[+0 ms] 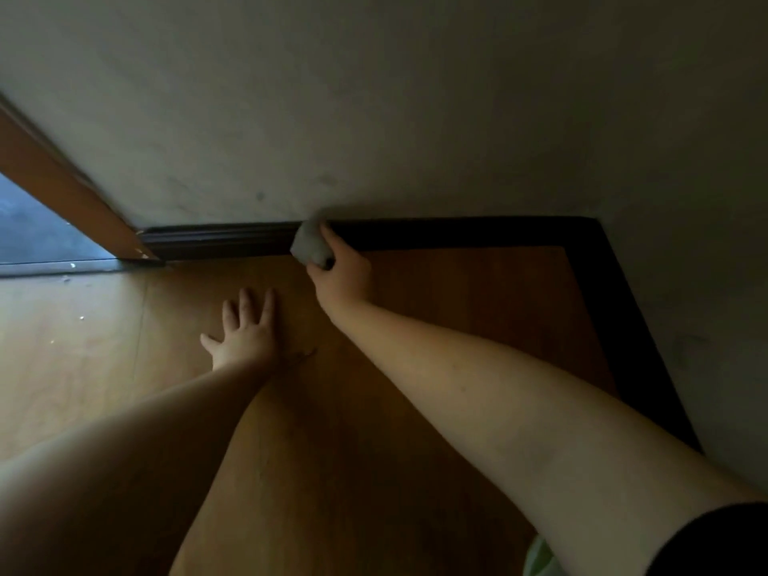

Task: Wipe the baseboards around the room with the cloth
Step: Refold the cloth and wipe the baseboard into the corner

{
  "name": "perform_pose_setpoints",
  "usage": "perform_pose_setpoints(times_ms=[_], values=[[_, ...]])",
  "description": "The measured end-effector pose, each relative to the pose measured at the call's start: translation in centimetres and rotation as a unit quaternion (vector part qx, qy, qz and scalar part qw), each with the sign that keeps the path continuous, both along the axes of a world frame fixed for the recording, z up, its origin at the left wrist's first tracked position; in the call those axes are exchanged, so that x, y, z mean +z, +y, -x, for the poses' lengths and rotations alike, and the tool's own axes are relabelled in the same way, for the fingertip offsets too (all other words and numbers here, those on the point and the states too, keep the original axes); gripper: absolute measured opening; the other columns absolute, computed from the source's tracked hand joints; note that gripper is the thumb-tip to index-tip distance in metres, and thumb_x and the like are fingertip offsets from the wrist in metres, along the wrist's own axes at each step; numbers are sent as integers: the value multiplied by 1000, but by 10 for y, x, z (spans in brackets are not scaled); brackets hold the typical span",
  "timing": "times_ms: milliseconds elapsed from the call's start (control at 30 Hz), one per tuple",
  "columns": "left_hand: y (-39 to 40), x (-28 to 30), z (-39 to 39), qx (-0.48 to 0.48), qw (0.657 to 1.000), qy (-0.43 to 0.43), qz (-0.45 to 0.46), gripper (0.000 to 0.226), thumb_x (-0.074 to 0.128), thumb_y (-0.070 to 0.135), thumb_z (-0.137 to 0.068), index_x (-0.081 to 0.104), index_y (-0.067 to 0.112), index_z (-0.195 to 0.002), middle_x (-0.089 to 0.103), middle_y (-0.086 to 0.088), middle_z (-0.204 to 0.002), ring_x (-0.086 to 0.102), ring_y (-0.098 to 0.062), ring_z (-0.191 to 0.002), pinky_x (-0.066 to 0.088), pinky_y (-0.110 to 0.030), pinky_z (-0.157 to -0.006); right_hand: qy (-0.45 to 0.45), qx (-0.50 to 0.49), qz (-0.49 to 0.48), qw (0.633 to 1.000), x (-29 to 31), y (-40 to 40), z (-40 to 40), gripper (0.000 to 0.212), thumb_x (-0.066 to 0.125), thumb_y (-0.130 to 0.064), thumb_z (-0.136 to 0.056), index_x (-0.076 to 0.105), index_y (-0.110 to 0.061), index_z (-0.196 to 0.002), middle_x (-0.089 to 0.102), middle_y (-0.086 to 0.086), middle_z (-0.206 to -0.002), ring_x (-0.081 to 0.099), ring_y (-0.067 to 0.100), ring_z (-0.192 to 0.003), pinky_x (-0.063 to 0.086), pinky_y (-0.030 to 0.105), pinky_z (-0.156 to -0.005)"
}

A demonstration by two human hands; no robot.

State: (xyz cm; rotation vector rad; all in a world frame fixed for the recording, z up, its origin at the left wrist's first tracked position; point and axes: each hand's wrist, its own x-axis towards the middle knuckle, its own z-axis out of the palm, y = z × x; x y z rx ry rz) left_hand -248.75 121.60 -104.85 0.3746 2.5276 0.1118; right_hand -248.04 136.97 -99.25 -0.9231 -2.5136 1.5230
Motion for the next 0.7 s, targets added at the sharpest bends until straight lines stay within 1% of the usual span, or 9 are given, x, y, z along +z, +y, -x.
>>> perform_pose_setpoints(times_ms=[100,200,300,367,433,533,633,700], values=[[1,3,1,17,1000,-20,15,119,62,75,-75,-17,34,-155,-24,-3,-162,-19,-33,-149,7,-73,-112,10,-10,13,1000,1,0,4,60,65,-19,-93,43,-27,-148,50,1,-146,44,24,-135,35,29,-109],[4,3,4,20,999,-30,11,119,62,74,-76,-17,33,-155,-25,-4,-162,-20,-34,-149,6,-74,-111,39,-12,-10,999,-2,20,-11,58,66,-14,-92,47,-23,-146,51,1,-145,46,21,-134,34,27,-108],[4,4,5,8,999,-31,14,119,61,76,-75,-17,33,-155,-25,-4,-162,-20,-35,-148,8,-75,-110,53,-89,-45,994,-11,48,-31,56,62,-9,-93,47,-24,-145,50,-1,-145,46,18,-133,34,27,-109],[5,6,4,9,999,-33,18,118,60,77,-76,-16,32,-155,-25,-4,-162,-19,-35,-149,8,-75,-110,38,-155,-87,983,-20,67,-40,57,60,-9,-94,45,-27,-146,48,-2,-146,44,19,-134,34,31,-113],[6,8,4,9,999,-36,15,118,60,76,-76,-16,31,-155,-24,-5,-162,-19,-36,-149,8,-74,-111,9,-205,-104,973,-25,80,-45,58,57,-8,-95,42,-27,-147,43,0,-150,41,21,-137,29,33,-116],[6,8,7,4,999,-48,8,117,62,73,-78,-15,31,-156,-24,-4,-162,-20,-37,-148,7,-73,-112,-12,-230,-87,969,-27,78,-41,58,55,-11,-97,38,-27,-149,38,2,-152,37,23,-139,27,37,-118],[-4,8,10,-19,998,-50,-20,107,62,64,-84,-11,33,-156,-22,0,-163,-18,-34,-149,8,-71,-114,-10,-205,-62,977,-23,47,-17,57,54,-12,-97,37,-24,-150,37,4,-152,36,25,-139,29,41,-117],[-16,7,10,-48,998,-37,-29,103,60,62,-86,-10,34,-156,-21,2,-164,-16,-29,-150,9,-69,-115,-8,-206,-31,978,-18,19,2,57,56,-12,-97,38,-22,-149,33,5,-153,36,28,-139,30,42,-117]])
